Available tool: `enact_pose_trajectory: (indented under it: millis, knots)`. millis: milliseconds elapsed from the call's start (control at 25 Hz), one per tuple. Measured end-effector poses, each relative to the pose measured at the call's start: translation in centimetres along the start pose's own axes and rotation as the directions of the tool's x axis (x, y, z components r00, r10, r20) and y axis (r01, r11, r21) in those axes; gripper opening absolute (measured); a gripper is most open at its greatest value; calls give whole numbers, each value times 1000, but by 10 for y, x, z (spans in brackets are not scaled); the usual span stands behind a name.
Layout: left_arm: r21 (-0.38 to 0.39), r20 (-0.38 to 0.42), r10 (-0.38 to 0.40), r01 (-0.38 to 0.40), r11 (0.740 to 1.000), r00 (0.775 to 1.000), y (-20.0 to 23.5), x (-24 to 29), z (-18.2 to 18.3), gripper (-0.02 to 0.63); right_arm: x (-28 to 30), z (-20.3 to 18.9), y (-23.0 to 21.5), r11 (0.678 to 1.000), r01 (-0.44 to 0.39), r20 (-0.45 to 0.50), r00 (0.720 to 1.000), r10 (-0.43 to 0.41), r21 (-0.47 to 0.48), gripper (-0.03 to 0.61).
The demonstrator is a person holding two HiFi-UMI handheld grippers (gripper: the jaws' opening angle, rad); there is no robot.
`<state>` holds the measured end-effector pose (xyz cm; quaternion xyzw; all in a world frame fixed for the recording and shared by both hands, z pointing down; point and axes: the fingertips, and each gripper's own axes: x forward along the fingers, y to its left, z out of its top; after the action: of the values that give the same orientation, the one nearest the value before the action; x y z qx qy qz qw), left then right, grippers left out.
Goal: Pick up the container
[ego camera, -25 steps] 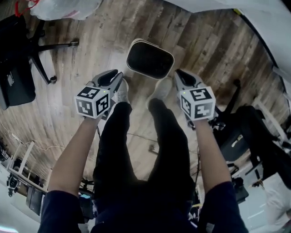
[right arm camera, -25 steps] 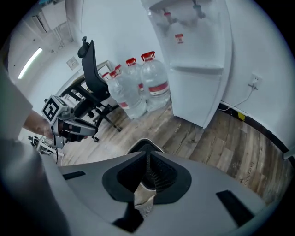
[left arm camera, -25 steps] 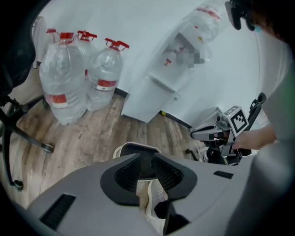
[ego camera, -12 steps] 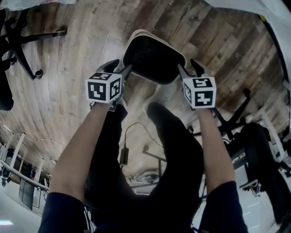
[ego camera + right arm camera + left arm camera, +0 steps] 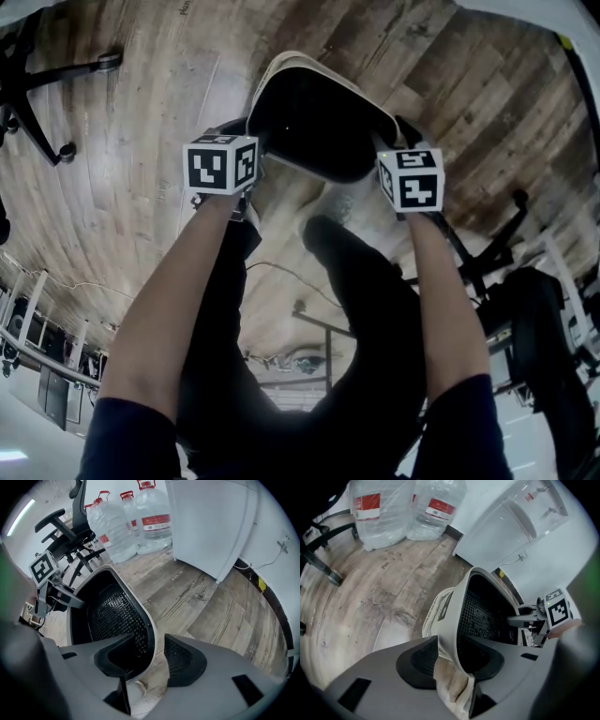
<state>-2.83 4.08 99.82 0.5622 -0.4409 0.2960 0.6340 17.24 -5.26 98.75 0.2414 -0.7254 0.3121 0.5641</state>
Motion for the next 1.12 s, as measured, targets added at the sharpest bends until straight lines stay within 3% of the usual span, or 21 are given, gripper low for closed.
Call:
enact_pose_trajectory:
  millis: [200, 600, 840, 1120]
  knots:
    - [-95, 13, -8, 9, 995, 1000, 2, 5, 1, 149, 11, -6, -3, 998, 55, -22, 998, -55, 22, 93]
    - [-101, 17, 9, -8, 995, 1000, 2, -15, 3, 120, -10, 7, 6, 994, 101, 4, 995, -101, 38, 63]
    - [-102, 69, 32, -25, 995, 997, -18, -87, 11, 121, -73, 31, 24, 992, 117, 56, 991, -119, 39, 61]
    - [-95, 192, 43, -25, 995, 980, -65, -218, 31, 120, -200, 75, 55, 990, 138, 168, 975, -142, 32, 60]
